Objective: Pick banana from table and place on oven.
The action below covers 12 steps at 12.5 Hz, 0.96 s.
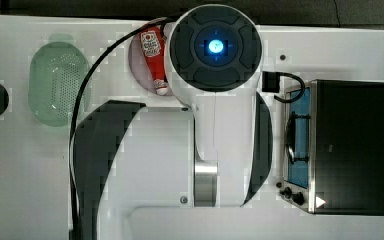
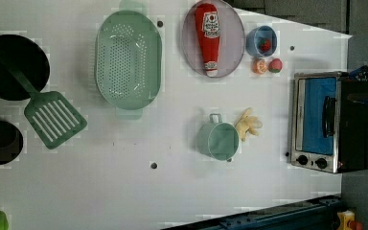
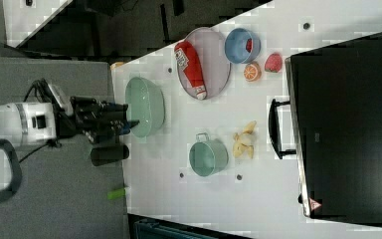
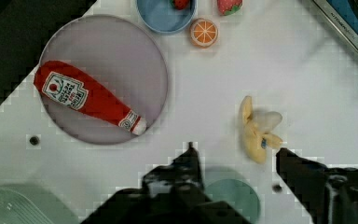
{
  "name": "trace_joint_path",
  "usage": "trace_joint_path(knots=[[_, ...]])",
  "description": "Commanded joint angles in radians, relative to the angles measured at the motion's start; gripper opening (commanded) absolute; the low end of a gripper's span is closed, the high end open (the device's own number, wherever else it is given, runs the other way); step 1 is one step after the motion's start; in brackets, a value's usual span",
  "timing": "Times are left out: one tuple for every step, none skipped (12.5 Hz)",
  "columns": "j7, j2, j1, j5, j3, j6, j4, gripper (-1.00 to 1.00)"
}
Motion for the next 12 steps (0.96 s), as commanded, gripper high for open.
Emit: trace_joint_path(knots=[[-0.020,-0.387,-0.027,-0.006,-0.040,-0.152,-0.213,0.59],[-0.020,-0.387,-0.027,-0.006,-0.040,-0.152,-0.213,0.80],[-0.020,-0.387,-0.027,-0.006,-0.040,-0.152,-0.213,0.99],[-0.020,-0.385,-0.027,-0.006,-0.041,-0.152,-0.215,1.00],[-0.020,-0.380,-0.027,-0.006,-0.041,-0.152,-0.221,1.00],[-0.020,-0.369,-0.027,-0.006,-0.040,-0.152,-0.233,1.00],[-0.020,-0.353,-0.027,-0.006,-0.039,-0.147,-0.251,1.00],[-0.020,-0.331,-0.027,-0.006,-0.039,-0.127,-0.272,1.00],[-0.020,-0.305,-0.027,-0.006,-0.039,-0.085,-0.296,1.00],[-0.021,-0.274,-0.027,-0.006,-0.039,-0.030,-0.322,1.00],[-0.023,-0.241,-0.027,-0.006,-0.039,0.031,-0.348,1.00],[-0.023,-0.208,-0.027,-0.006,-0.039,0.097,-0.376,1.00]])
